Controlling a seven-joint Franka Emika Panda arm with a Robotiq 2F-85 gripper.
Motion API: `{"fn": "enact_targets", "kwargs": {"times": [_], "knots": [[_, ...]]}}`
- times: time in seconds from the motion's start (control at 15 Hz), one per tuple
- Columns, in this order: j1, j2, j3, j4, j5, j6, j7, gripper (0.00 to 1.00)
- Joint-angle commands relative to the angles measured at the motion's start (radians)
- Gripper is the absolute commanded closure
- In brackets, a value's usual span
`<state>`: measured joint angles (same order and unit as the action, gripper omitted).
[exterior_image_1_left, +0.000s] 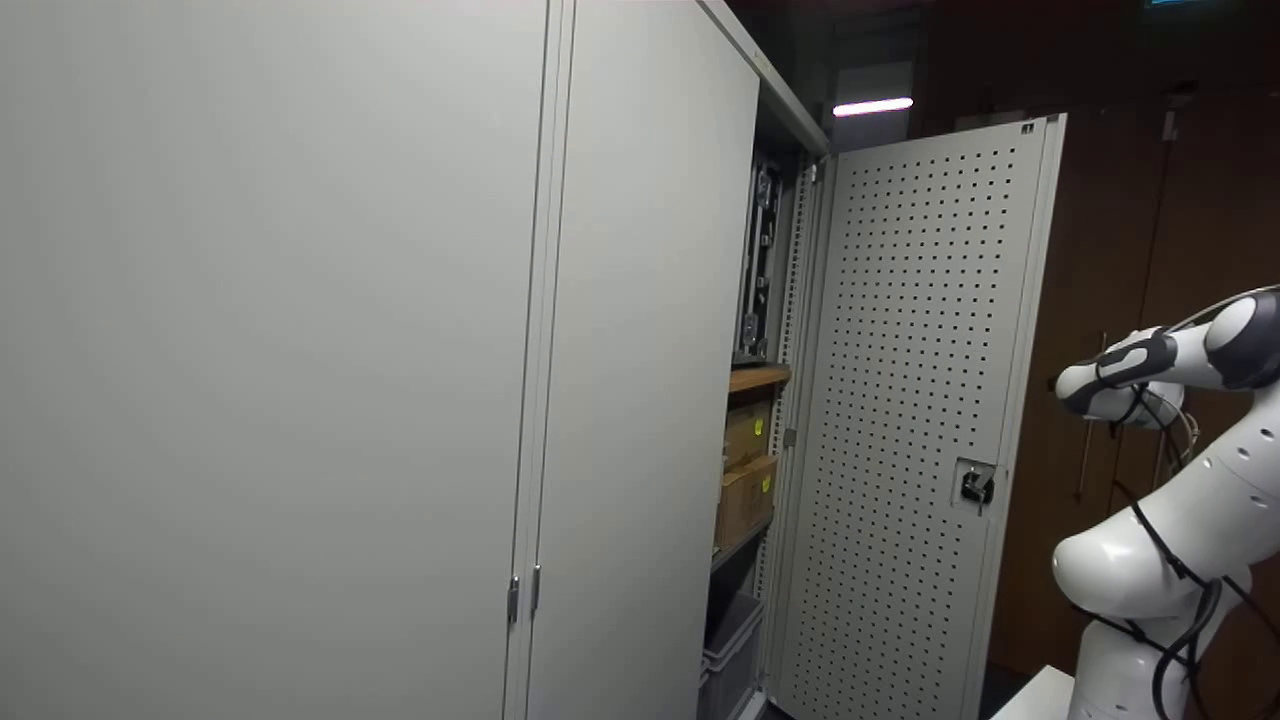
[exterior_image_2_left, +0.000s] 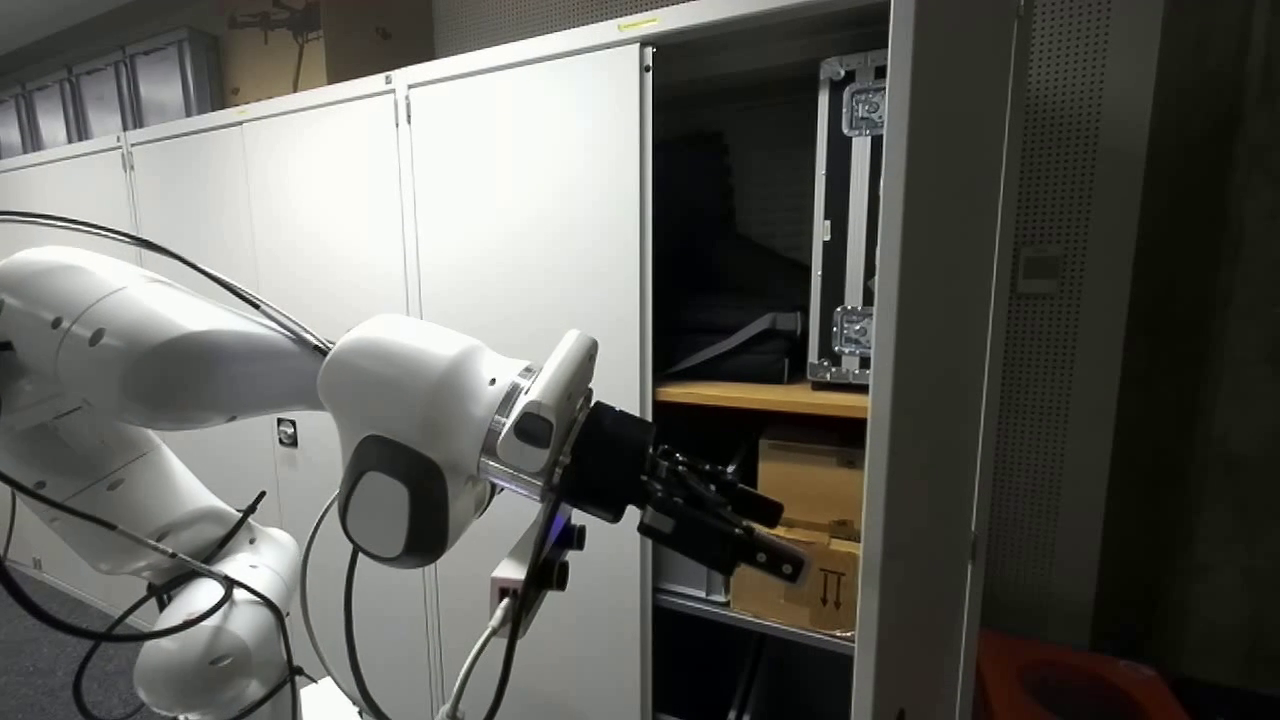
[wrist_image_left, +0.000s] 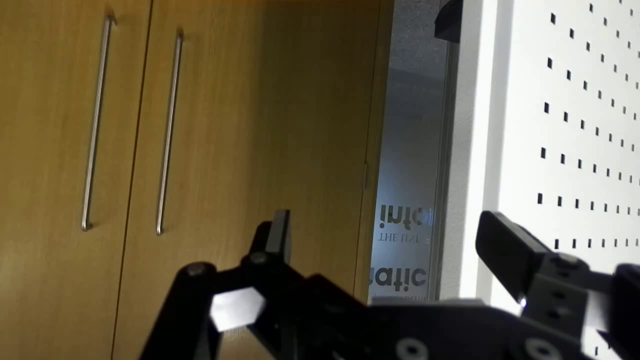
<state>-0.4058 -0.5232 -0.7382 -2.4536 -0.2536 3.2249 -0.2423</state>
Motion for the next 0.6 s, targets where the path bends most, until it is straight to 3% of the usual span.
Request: {"fn": "enact_targets", "kwargs": {"times": [0.0, 0.53], "knots": [[0.128, -0.002, -0.099, 0.069, 0.020, -0.023, -0.081, 0.00], [0.374, -0.102, -0.285, 0.150, -0.001, -0.138, -0.226, 0.00]]}}
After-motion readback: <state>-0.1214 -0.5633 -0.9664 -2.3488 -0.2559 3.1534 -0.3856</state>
